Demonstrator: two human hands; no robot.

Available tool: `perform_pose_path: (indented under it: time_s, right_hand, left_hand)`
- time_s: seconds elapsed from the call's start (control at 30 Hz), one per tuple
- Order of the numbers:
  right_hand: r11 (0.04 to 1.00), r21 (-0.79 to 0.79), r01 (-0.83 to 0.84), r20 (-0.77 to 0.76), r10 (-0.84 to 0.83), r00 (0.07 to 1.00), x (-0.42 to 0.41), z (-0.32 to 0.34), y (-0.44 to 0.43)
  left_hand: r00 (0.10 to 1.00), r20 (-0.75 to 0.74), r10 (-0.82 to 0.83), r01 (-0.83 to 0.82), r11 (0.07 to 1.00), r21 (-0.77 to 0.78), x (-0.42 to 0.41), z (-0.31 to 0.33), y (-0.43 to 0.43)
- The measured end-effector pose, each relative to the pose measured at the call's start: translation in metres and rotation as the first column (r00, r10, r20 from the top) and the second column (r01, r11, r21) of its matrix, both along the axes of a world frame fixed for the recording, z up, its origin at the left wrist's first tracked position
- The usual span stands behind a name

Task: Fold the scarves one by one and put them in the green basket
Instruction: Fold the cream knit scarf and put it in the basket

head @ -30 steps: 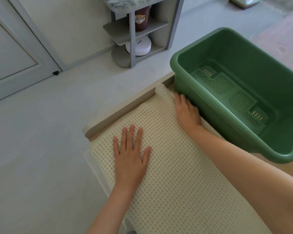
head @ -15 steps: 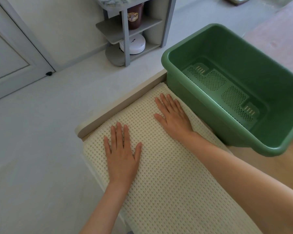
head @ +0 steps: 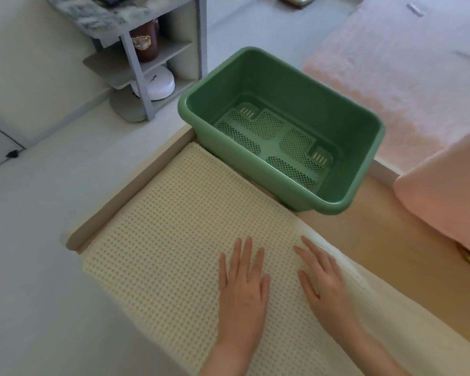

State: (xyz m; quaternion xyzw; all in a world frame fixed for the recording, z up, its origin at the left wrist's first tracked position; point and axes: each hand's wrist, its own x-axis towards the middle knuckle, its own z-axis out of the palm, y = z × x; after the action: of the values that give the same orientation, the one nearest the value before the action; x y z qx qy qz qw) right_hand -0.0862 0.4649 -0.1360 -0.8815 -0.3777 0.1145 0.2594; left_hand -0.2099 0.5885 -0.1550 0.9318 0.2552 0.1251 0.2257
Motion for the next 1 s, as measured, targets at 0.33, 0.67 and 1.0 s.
perform_pose_path:
  time_s: [0.33,0.67,1.0]
  right_hand:
    - [0.873,-0.247,0.421,-0.322,-0.484,0.814,0.073,0.006,-0.102]
    - [0.918,-0.211,0.336,-0.353,-0.392,0.849,0.069,0.009,-0.142]
    - [0.759,-0.039,0.65,-0.267,-0.635,0.725,0.081,0.027,-0.159]
  left_hand:
    - [0.953,-0.208,-0.22,0.227,0.974,0.012,0.021,-0.033,-0.068]
    - [0.948,-0.227,-0.221,0.227,0.974,0.001,0.021,-0.032,-0.072]
    - [0.951,-0.225,-0.211,0.225,0.973,0.04,0.02,-0.033,-0.072]
